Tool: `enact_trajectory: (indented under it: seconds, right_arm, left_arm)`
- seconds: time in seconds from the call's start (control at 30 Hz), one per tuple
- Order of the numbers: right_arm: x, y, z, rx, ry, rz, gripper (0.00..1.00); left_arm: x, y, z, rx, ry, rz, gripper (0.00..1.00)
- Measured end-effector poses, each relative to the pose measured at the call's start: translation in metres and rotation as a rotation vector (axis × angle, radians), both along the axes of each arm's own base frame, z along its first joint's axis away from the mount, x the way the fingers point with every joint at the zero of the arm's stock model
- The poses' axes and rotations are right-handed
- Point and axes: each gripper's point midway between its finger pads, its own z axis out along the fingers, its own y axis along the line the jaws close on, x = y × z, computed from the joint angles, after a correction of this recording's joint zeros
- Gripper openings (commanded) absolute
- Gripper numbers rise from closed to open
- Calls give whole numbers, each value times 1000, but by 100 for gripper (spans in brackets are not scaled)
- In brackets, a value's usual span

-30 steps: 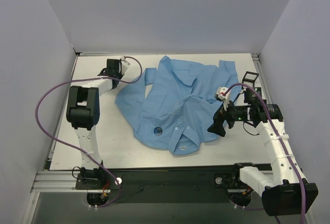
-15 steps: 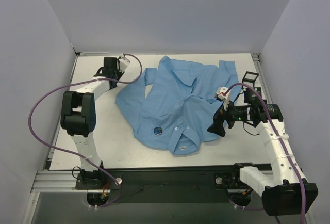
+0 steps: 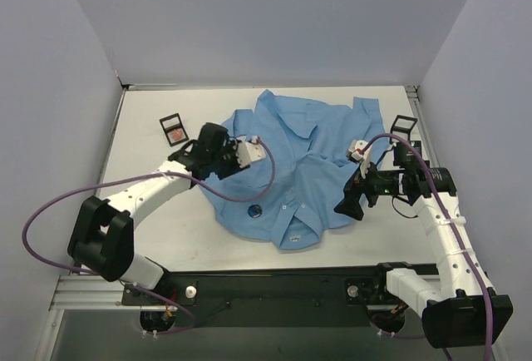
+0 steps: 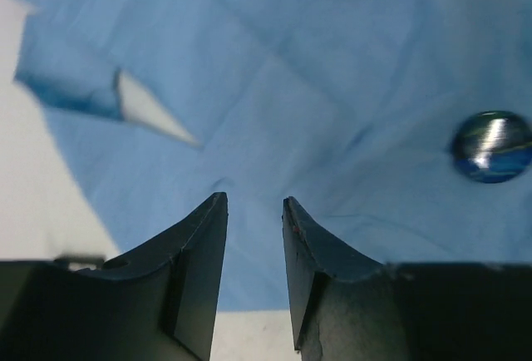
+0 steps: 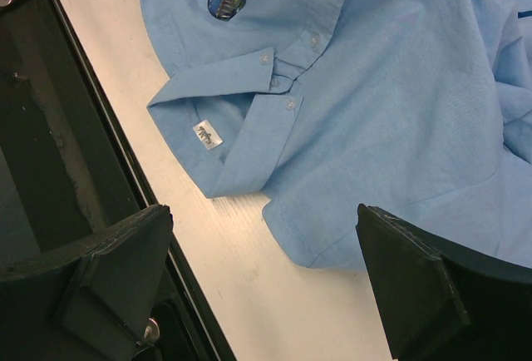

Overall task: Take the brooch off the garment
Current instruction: Place the brooch in the brooch box, then remove the brooch from the clothes.

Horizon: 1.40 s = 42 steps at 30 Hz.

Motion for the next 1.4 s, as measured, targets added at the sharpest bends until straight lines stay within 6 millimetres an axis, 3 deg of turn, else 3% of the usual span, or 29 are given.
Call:
enact_trajectory:
  seconds: [0.03,0.1,0.17,0.33,0.67,0.83,1.0,1.1,1.17,1.27,1.4]
  right_arm:
    - [0,0,0,0,0,0,100]
    - [0,-1,0,0,0,-4,100]
    - [1,-2,1,1,-2,-10,100]
    - [1,-4,3,2,-15,-19,100]
    - [0,-3,5,14,-19,-17,100]
    - [0,-3,5,15,-19,-17,100]
    - [0,-3,5,15,-19,-17,100]
    - [0,-3,5,15,-19,-17,100]
    - [0,-3,5,15,-19,-17,100]
    - [0,-3,5,15,-19,-17,100]
    - [0,-3,5,15,-19,-17,100]
  left_arm:
    - [-19,-22,-5,2,17,-83,39]
    - [-45,-44,-17,14,59,-174,36]
    - [-61,-53,-28,33,106,-219,32]
    - [-86,-58,-56,63,233,-278,31]
    - [-132,-63,-72,34,438,-409,31]
    - [-142,-66,-88,47,508,-435,32]
    - [-139,-71,-100,61,539,-428,33]
    - [-137,-72,-101,61,537,-423,39]
    - [-134,-74,-99,55,530,-422,53]
    - [-133,-76,-97,50,524,-421,63]
    - [-132,-76,-97,48,525,-417,66]
